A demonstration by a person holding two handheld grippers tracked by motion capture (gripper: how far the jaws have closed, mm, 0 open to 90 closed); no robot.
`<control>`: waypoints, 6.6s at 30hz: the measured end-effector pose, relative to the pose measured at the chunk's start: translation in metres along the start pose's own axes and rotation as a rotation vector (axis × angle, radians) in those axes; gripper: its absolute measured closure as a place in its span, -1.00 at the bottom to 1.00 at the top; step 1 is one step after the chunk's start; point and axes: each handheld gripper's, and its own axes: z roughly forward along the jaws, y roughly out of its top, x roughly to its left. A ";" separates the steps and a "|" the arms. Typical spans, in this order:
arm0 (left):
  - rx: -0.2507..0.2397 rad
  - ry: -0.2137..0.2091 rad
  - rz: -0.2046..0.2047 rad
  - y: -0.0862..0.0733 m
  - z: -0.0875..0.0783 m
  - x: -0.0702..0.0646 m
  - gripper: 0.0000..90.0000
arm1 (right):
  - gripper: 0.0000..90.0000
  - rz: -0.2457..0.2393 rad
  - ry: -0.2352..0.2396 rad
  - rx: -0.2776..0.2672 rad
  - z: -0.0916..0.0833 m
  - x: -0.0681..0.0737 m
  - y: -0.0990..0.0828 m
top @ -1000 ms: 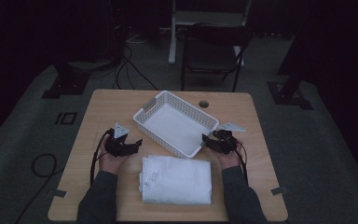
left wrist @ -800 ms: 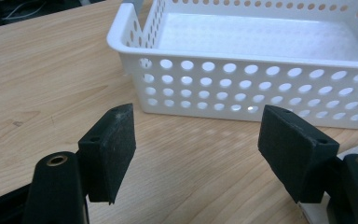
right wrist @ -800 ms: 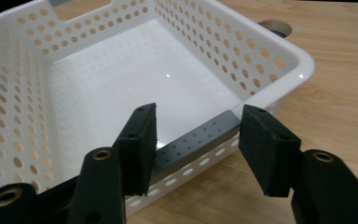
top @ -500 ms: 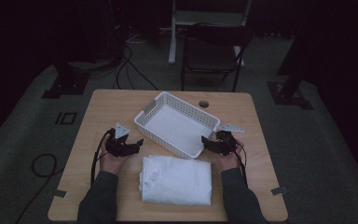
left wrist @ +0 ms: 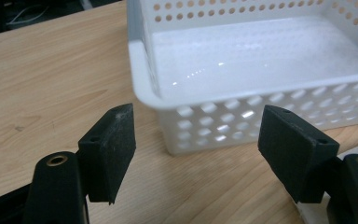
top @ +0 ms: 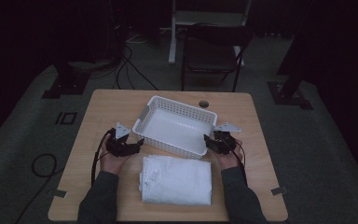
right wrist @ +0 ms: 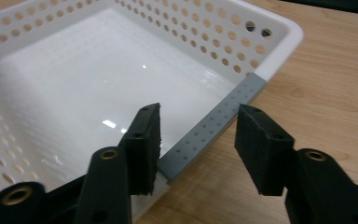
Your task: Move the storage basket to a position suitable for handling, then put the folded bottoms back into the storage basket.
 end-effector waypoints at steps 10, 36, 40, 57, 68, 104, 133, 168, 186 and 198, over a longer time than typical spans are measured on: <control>-0.012 -0.036 -0.023 0.004 -0.004 0.001 -0.40 | 0.06 0.066 0.040 0.039 0.004 -0.007 -0.004; 0.013 -0.095 -0.060 0.005 0.000 -0.002 -0.03 | 0.39 0.073 0.045 0.018 0.003 -0.030 -0.005; 0.034 -0.100 -0.052 0.003 0.005 -0.004 0.04 | 0.40 0.065 0.052 0.013 0.006 -0.032 -0.004; -0.002 -0.077 -0.046 0.008 -0.019 -0.010 -0.21 | -0.09 0.034 0.055 0.009 -0.022 -0.025 -0.003; -0.002 -0.103 -0.001 0.000 -0.038 -0.029 -0.28 | -0.16 0.046 0.103 -0.007 -0.059 -0.023 -0.018; 0.065 -0.222 0.071 -0.030 -0.045 -0.086 -0.60 | -0.57 -0.016 0.275 0.092 -0.071 0.026 -0.058; 0.134 -0.339 -0.124 -0.068 -0.001 -0.071 -1.00 | -0.78 0.022 0.378 0.216 -0.029 0.034 -0.084; 0.124 -0.349 -0.037 -0.054 -0.020 -0.092 0.19 | 0.49 -0.064 0.467 0.131 -0.041 0.040 -0.081; 0.085 -0.306 0.027 -0.047 -0.036 -0.103 0.20 | 0.53 -0.099 0.449 0.079 -0.058 0.043 -0.075; 0.027 -0.307 0.061 -0.041 -0.050 -0.106 0.22 | 0.55 -0.127 0.421 0.035 -0.071 0.047 -0.071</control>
